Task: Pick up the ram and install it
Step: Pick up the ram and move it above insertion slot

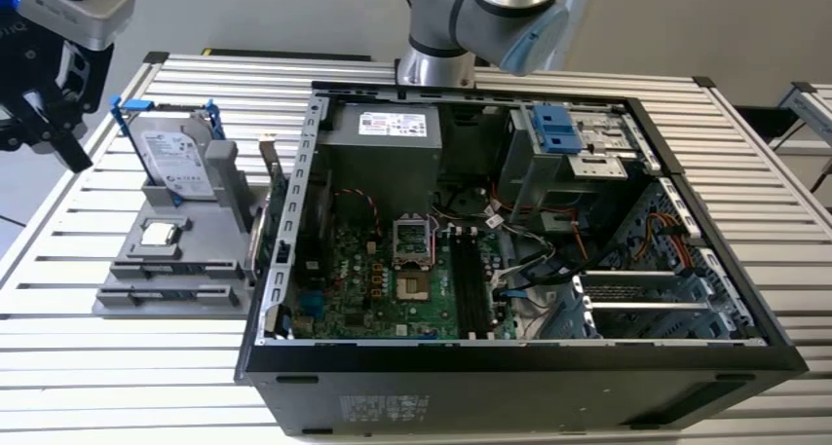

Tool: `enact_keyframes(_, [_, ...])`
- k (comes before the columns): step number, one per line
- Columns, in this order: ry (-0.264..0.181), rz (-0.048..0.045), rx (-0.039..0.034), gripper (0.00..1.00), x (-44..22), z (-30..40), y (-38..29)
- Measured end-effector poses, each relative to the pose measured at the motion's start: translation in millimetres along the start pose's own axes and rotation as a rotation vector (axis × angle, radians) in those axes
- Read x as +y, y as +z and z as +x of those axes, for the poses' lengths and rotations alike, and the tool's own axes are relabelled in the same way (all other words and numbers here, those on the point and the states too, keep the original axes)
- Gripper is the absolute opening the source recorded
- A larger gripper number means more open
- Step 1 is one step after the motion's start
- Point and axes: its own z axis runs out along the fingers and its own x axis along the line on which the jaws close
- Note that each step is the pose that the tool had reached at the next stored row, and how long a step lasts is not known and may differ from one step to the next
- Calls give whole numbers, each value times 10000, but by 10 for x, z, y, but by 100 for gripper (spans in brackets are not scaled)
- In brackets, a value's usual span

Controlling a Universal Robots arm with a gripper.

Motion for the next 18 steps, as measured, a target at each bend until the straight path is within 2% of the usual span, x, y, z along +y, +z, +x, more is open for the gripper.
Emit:
enact_keyframes(3, [-152,21,-1,0,2,-2,1])
enact_keyframes(18, [-1538,54,6,0,2,-2,1])
